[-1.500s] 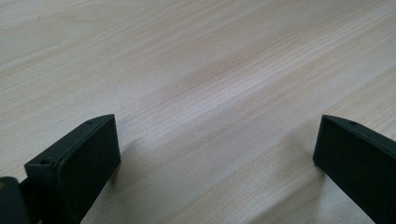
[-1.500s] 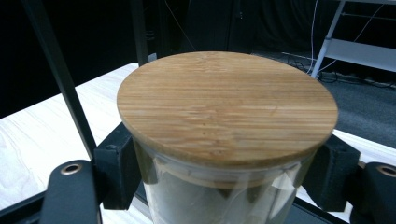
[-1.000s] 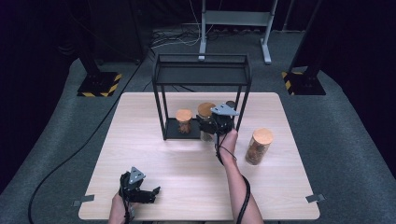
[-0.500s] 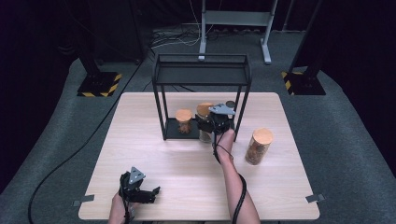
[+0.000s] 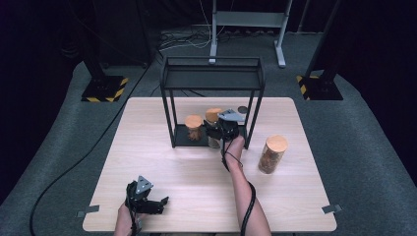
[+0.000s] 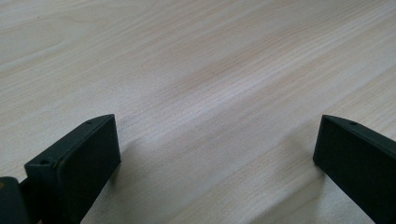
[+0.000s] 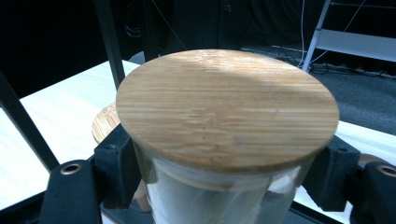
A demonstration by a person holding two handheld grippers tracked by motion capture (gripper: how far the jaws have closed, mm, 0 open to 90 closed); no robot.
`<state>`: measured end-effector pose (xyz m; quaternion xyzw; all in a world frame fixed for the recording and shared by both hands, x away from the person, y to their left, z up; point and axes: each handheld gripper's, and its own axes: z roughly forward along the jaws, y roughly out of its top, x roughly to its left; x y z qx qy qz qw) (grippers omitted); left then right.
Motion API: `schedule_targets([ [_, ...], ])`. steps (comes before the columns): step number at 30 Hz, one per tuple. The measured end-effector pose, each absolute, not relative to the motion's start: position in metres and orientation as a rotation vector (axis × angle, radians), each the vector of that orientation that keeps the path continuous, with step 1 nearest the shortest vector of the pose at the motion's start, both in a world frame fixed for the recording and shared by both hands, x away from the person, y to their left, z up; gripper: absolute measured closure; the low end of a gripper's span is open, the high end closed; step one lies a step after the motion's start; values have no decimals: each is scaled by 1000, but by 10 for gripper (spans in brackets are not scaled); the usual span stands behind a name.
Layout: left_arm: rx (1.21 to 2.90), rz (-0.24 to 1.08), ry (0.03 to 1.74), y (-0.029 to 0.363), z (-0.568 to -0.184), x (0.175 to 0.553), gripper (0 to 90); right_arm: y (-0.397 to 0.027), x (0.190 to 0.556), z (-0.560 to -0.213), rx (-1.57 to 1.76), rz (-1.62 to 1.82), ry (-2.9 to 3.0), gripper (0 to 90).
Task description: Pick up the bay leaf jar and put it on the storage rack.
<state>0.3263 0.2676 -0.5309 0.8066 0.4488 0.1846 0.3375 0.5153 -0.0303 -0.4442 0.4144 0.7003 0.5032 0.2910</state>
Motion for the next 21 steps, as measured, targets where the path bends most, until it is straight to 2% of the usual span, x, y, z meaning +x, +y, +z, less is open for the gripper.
schedule_targets([
  [21,2101,480,1168,267,-531,326,0,-22,529,-447,1092,1358,1853,248],
])
